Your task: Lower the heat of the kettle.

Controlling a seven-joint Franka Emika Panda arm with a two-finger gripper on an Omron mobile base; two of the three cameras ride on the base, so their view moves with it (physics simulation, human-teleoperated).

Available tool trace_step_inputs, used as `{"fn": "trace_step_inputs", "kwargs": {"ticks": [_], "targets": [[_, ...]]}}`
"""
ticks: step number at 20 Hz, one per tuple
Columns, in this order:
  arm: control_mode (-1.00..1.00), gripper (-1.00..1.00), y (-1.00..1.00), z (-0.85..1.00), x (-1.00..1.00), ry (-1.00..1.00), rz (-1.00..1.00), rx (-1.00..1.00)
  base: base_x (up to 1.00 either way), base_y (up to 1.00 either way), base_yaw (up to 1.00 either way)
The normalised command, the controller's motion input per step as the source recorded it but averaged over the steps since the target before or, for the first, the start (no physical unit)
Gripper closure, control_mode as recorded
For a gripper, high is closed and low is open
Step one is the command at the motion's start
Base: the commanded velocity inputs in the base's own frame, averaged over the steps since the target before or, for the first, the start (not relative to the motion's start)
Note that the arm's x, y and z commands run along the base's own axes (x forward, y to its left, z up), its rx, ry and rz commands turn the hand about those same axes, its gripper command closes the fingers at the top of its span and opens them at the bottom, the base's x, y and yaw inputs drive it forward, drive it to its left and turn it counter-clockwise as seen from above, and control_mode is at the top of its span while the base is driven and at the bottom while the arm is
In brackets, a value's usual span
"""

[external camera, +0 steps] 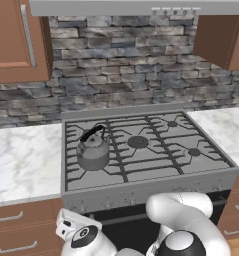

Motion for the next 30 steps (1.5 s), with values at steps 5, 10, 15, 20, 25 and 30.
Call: {"fn": "trace_step_inputs", "kwargs": {"ticks": [5, 10, 15, 20, 25, 30], "targets": [[-1.00, -1.00, 0.00, 0.04, 0.14, -0.01, 0.00, 0.00, 0.00, 0.00, 0.00], [-1.00, -1.00, 0.00, 0.00, 0.09, 0.00, 0.00, 0.00, 0.00, 0.00, 0.00], [-1.00, -1.00, 0.00, -0.12, 0.03, 0.00, 0.01, 0.00, 0.00, 0.00, 0.00], [-1.00, -1.00, 0.00, -0.13, 0.00, 0.00, 0.02, 0.00, 0.00, 0.00, 0.00], [-1.00, 1.00, 0.00, -0.07, 0.02, 0.00, 0.01, 0.00, 0.00, 0.00, 0.00], [-1.00, 1.00, -0.02, 0.00, 0.04, -0.02, 0.00, 0.00, 0.00, 0.00, 0.00]]}}
